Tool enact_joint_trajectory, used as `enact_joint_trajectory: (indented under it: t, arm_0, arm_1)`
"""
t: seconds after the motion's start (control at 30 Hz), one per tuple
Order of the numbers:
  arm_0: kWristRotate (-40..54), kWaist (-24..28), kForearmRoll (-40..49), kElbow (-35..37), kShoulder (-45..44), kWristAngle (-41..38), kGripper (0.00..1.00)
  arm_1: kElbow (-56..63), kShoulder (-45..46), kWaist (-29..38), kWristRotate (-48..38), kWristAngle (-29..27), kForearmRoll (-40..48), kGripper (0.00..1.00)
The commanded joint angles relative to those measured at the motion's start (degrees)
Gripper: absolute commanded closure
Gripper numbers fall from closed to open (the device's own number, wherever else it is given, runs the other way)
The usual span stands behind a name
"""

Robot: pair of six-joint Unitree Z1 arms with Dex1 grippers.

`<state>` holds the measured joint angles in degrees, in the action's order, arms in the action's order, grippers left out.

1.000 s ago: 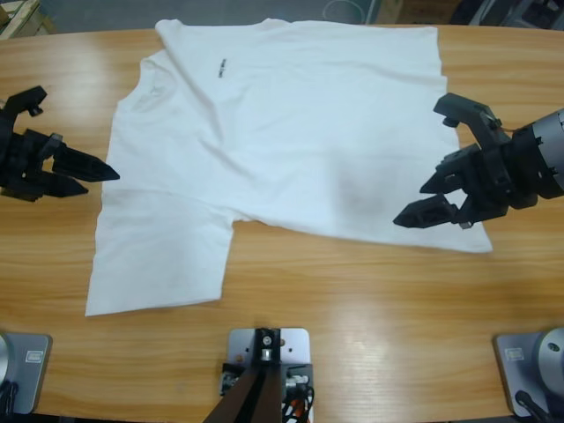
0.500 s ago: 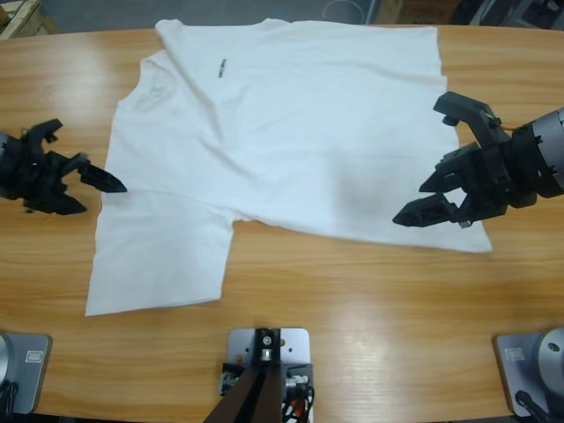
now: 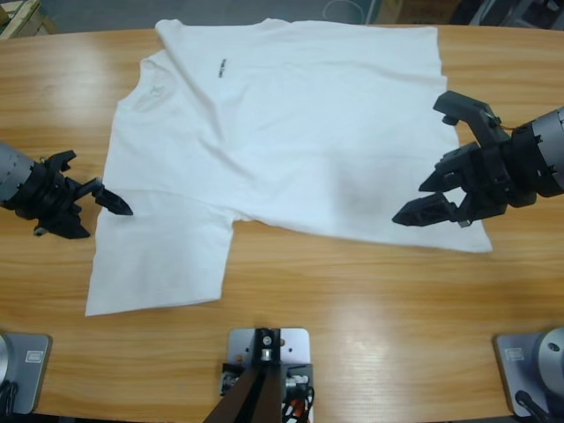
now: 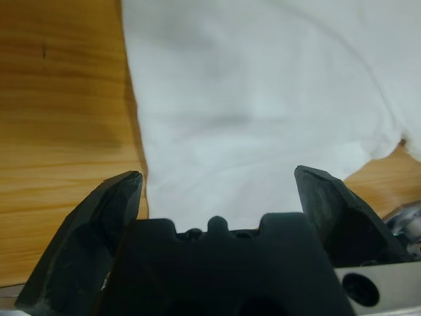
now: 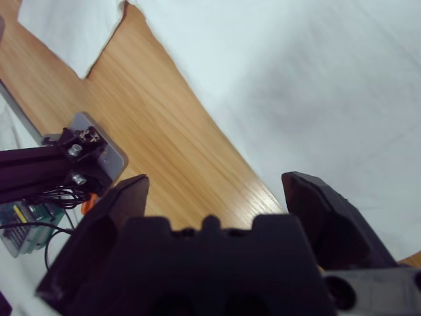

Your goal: Fold clothes

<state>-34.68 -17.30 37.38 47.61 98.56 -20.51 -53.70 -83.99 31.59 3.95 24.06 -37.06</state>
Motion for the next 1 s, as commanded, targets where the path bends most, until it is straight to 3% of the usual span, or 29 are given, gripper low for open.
enact_joint_trajectory:
  t: [0.03,0.93,1.0]
  arm_0:
    - [-2.49,-0.27,-2.26,-3.84,-0.82,0.71,0.096]
    - [-2.23,-3.39,-11.28,-6.57,6.89,-0.32,0.097]
    - [-2.23,-3.74,-11.28,-6.65,6.82,-0.32,0.134]
  arm_1:
    - [1.23,-1.09,0.67,-0.79,-0.77,0.59,0.17]
    - [1.14,-1.65,0.67,-0.97,-0.77,0.59,0.17]
    - [1.05,-1.87,0.67,-0.97,-0.77,0.59,0.172]
